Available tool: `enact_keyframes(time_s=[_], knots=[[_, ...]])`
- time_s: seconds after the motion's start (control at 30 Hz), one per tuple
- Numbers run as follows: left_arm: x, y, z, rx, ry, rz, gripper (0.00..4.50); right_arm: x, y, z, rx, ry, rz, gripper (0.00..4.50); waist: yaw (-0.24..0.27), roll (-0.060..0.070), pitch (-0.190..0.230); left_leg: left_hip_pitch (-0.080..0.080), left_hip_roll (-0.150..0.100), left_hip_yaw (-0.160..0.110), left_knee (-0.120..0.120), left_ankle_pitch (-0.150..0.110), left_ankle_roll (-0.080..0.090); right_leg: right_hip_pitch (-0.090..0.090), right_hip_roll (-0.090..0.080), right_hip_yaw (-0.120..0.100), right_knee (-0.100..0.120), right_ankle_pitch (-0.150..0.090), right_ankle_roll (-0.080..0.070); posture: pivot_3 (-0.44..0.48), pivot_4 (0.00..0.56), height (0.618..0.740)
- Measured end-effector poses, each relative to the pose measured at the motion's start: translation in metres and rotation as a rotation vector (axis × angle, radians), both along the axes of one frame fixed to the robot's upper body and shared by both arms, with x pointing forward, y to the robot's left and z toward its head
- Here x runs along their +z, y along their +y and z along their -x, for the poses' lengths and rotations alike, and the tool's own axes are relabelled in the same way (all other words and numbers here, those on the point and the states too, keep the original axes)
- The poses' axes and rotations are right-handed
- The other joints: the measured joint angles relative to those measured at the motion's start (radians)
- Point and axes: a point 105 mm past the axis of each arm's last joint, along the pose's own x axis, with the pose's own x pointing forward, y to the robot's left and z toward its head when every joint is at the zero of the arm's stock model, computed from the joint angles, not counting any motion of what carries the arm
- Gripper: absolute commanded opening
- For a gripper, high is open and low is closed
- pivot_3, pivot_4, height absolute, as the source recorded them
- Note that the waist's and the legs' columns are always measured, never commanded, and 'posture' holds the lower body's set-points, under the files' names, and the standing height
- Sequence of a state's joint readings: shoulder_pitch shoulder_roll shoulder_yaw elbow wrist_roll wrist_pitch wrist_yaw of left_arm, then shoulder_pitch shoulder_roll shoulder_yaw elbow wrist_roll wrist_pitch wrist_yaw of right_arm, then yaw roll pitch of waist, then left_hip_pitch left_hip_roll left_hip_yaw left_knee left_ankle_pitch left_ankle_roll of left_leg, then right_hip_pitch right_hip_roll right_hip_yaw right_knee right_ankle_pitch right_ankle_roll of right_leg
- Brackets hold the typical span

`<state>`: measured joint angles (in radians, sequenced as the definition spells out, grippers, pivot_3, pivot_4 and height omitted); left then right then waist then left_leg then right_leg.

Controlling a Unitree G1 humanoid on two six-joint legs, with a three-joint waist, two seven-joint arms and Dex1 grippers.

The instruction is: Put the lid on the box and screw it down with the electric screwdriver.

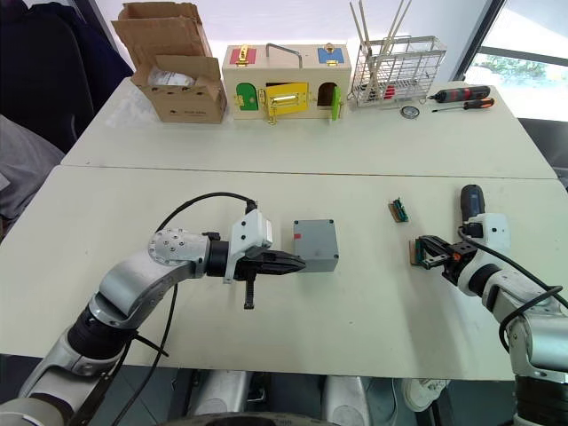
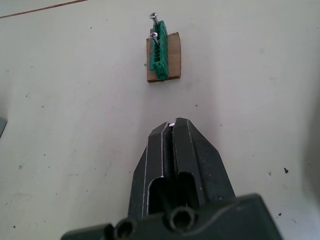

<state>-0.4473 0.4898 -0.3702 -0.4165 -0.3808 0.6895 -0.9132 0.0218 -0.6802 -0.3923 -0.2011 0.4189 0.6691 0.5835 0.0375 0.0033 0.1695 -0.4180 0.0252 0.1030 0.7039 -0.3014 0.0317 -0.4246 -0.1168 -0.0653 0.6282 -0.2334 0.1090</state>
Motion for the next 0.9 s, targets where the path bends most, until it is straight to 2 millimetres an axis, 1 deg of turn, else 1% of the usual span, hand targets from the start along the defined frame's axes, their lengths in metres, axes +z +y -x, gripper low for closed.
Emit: enact_keyframes(time_s=[0.57, 0.67, 0.77, 0.9], knots=[[0.0, 0.0, 0.0, -0.001, 0.001, 0.0, 0.0, 0.003, -0.001, -0.001, -0.012, -0.013, -0.004, 0.03, 0.0, 0.0, 0.0, 0.0, 0.0, 0.0, 0.0, 0.0, 0.0, 0.0, 0.0, 0.0, 0.0, 0.0, 0.0, 0.0, 0.15, 0.728], [0.0, 0.0, 0.0, -0.002, 0.002, 0.0, 0.0, 0.011, -0.001, -0.003, -0.017, -0.045, -0.015, 0.03, 0.0, 0.0, 0.0, 0.0, 0.0, 0.0, 0.0, 0.0, 0.0, 0.0, 0.0, 0.0, 0.0, 0.0, 0.0, 0.0, 0.15, 0.728], [-0.001, 0.0, 0.0, -0.007, 0.003, 0.0, 0.0, 0.027, 0.003, -0.006, -0.005, -0.099, -0.024, 0.03, 0.0, 0.0, 0.0, 0.0, 0.0, 0.0, 0.0, 0.0, 0.0, 0.0, 0.0, 0.0, 0.0, 0.0, 0.0, 0.0, 0.15, 0.728], [-0.002, 0.001, 0.0, -0.014, 0.009, -0.001, 0.0, 0.036, 0.007, -0.007, 0.009, -0.121, -0.028, 0.03, 0.0, 0.0, 0.0, 0.0, 0.0, 0.0, 0.0, 0.0, 0.0, 0.0, 0.0, 0.0, 0.0, 0.0, 0.0, 0.0, 0.15, 0.728]])
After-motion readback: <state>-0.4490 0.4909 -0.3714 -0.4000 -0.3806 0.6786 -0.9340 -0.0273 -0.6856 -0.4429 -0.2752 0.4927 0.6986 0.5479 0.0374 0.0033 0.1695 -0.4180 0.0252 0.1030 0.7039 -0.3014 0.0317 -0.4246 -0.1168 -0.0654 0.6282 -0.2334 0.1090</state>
